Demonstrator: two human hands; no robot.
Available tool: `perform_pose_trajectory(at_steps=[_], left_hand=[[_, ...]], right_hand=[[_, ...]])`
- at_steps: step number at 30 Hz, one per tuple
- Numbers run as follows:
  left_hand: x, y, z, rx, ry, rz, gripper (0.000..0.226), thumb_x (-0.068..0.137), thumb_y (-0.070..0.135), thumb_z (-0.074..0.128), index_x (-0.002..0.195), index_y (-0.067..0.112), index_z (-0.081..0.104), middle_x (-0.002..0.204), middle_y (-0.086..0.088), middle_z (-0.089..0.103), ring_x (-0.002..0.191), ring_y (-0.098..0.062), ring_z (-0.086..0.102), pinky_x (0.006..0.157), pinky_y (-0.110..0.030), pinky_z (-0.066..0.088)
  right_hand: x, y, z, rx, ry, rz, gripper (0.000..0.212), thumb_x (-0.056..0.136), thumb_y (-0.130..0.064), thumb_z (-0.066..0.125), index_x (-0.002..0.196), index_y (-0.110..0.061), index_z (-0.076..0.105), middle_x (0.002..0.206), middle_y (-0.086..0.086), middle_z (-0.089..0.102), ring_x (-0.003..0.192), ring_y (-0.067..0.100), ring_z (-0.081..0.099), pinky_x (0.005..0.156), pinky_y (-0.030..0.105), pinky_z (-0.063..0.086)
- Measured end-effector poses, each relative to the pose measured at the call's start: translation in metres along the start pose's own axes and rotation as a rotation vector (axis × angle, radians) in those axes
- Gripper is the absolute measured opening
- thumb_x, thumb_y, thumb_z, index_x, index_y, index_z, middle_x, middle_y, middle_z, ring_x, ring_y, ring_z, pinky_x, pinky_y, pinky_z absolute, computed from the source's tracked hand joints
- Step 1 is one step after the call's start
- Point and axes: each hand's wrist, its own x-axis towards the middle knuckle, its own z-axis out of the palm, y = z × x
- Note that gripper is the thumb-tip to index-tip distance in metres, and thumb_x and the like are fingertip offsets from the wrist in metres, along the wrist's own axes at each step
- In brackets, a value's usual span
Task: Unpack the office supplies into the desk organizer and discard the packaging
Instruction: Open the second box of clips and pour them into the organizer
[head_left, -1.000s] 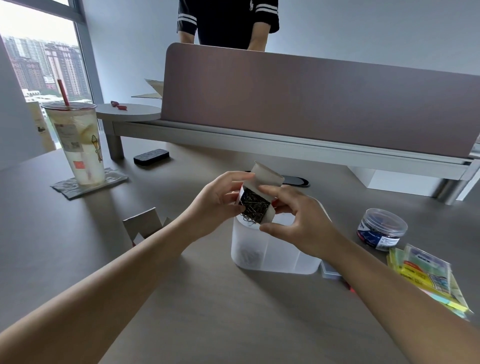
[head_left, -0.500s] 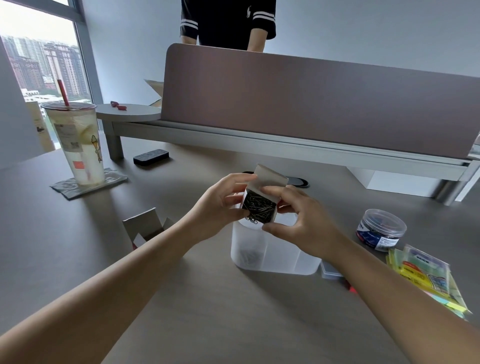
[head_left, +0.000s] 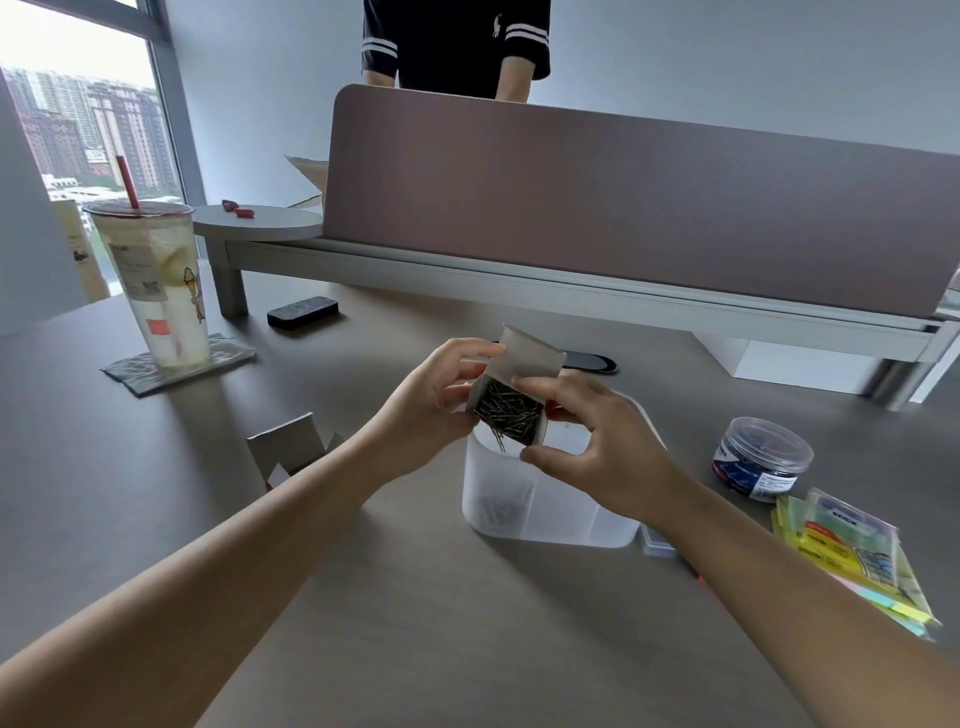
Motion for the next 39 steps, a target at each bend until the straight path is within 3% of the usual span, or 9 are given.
perform_pose_trajectory(at_steps=[8, 13, 19, 22, 27, 34, 39], left_hand=[[-0.0005, 0.0003, -0.0021, -0.019, -0.029, -0.018, 0.056, 0.074, -0.022, 0.052, 0.099, 0.027, 0.048, 0.098, 0.002, 0.059, 0.074, 0.005, 0.063, 0.063, -0.011, 0.049], [-0.0006, 0.0022, -0.0012, -0.056, -0.041, 0.0, 0.043, 0.065, 0.001, 0.055, 0.101, 0.024, 0.048, 0.095, -0.001, 0.06, 0.075, 0.001, 0.065, 0.064, -0.014, 0.05], [0.0016, 0.0023, -0.0004, -0.049, -0.021, 0.007, 0.048, 0.074, -0.017, 0.055, 0.099, 0.023, 0.048, 0.097, -0.001, 0.06, 0.074, 0.003, 0.064, 0.064, -0.014, 0.05], [0.0006, 0.001, 0.0011, -0.045, -0.008, 0.004, 0.049, 0.071, -0.016, 0.056, 0.099, 0.024, 0.048, 0.096, -0.001, 0.059, 0.072, 0.003, 0.064, 0.063, -0.014, 0.05], [-0.0014, 0.0012, 0.004, -0.037, 0.023, -0.01, 0.053, 0.074, -0.026, 0.046, 0.097, 0.022, 0.047, 0.095, -0.001, 0.058, 0.068, 0.004, 0.063, 0.059, -0.012, 0.049], [-0.0024, 0.0039, 0.0043, -0.033, 0.026, -0.008, 0.052, 0.074, -0.026, 0.045, 0.097, 0.02, 0.046, 0.093, -0.001, 0.057, 0.066, 0.005, 0.062, 0.057, -0.01, 0.048], [-0.0021, 0.0047, 0.0046, -0.029, 0.034, -0.004, 0.052, 0.074, -0.027, 0.044, 0.097, 0.019, 0.046, 0.093, -0.001, 0.057, 0.066, 0.006, 0.062, 0.056, -0.01, 0.047]], right_hand=[[0.0002, -0.0021, 0.0002, -0.015, 0.0, 0.016, 0.055, 0.073, -0.013, 0.071, 0.124, -0.019, 0.052, 0.105, -0.006, 0.05, 0.09, 0.003, 0.049, 0.085, 0.0, 0.034], [0.0009, -0.0012, 0.0005, -0.024, -0.009, 0.013, 0.054, 0.073, -0.014, 0.07, 0.124, -0.019, 0.051, 0.109, -0.008, 0.048, 0.084, -0.007, 0.047, 0.081, -0.004, 0.032], [0.0013, 0.0, 0.0017, -0.042, -0.002, 0.003, 0.058, 0.066, -0.03, 0.061, 0.122, -0.021, 0.053, 0.102, -0.011, 0.048, 0.086, -0.016, 0.045, 0.082, -0.002, 0.031], [0.0005, -0.0009, 0.0006, -0.059, -0.005, 0.004, 0.058, 0.065, -0.031, 0.06, 0.121, -0.02, 0.054, 0.102, -0.011, 0.048, 0.085, -0.004, 0.047, 0.081, -0.001, 0.031], [-0.0008, -0.0018, -0.0002, -0.066, -0.01, 0.006, 0.057, 0.065, -0.032, 0.059, 0.12, -0.02, 0.055, 0.099, -0.012, 0.047, 0.087, 0.001, 0.046, 0.083, 0.003, 0.033], [-0.0011, -0.002, -0.0003, -0.074, -0.017, 0.002, 0.055, 0.066, -0.031, 0.058, 0.12, -0.021, 0.055, 0.102, -0.011, 0.047, 0.087, -0.003, 0.044, 0.082, -0.002, 0.03], [-0.0012, -0.0009, 0.0006, -0.072, -0.018, 0.009, 0.056, 0.068, -0.032, 0.062, 0.122, -0.023, 0.053, 0.108, -0.011, 0.046, 0.098, 0.0, 0.042, 0.086, 0.003, 0.028]])
